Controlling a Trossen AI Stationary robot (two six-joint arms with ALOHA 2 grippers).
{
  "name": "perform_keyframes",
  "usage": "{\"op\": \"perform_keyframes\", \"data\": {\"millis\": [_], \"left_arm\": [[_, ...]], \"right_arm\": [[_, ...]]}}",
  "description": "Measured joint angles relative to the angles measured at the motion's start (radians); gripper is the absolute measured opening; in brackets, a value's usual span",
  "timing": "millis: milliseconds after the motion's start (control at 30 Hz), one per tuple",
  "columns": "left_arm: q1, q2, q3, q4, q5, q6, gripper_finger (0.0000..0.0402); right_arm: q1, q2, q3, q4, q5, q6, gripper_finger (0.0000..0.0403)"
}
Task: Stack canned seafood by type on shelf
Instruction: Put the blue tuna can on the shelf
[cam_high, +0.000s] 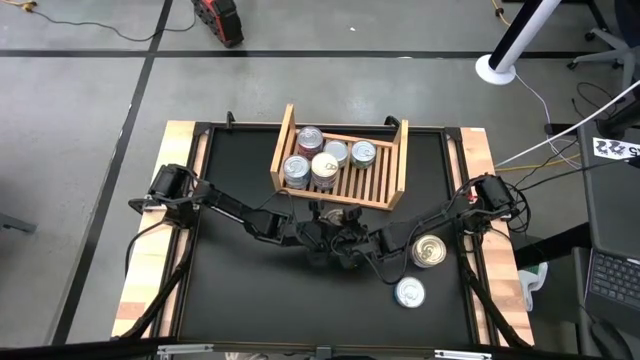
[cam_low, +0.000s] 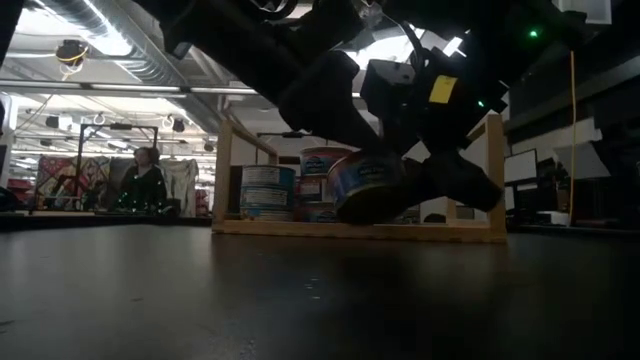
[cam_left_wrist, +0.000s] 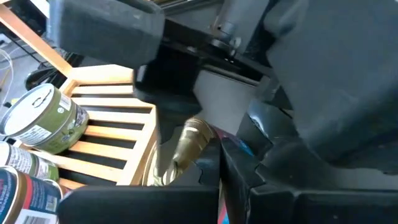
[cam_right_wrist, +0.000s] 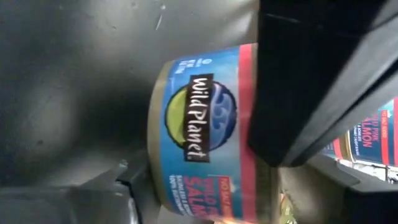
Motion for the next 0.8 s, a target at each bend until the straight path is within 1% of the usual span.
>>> {"op": "perform_keyframes", "data": {"millis": [267, 367, 467, 567, 667, 800], "left_arm": [[0.002, -0.002, 0.001, -0.002, -0.011, 0.02, 0.0007], [-0.001, -0.002, 0.001, 0.001, -0.01, -0.009, 0.0021], [-0.014, -0.002, 0.001, 0.002, -0.001, -0.011, 0.0047], [-0.025, -0.002, 0.007, 0.001, -0.005, -0.008, 0.0082], [-0.04, -0.008, 0.014, -0.007, -0.03, 0.027, 0.0114], [-0.067, -0.045, 0.018, -0.021, -0.049, 0.126, 0.0141]], "right_arm": [[0.002, -0.002, 0.0, -0.011, -0.013, -0.004, 0.0177], [0.001, -0.011, 0.0, -0.037, -0.025, -0.001, 0.0175], [0.0, -0.023, -0.001, -0.062, -0.023, 0.001, 0.0176], [0.0, -0.045, 0.0, -0.105, -0.023, 0.019, 0.0195], [-0.001, -0.059, 0.0, -0.153, -0.021, 0.038, 0.0202], [-0.001, -0.071, 0.002, -0.203, 0.024, 0.038, 0.0185]]}}
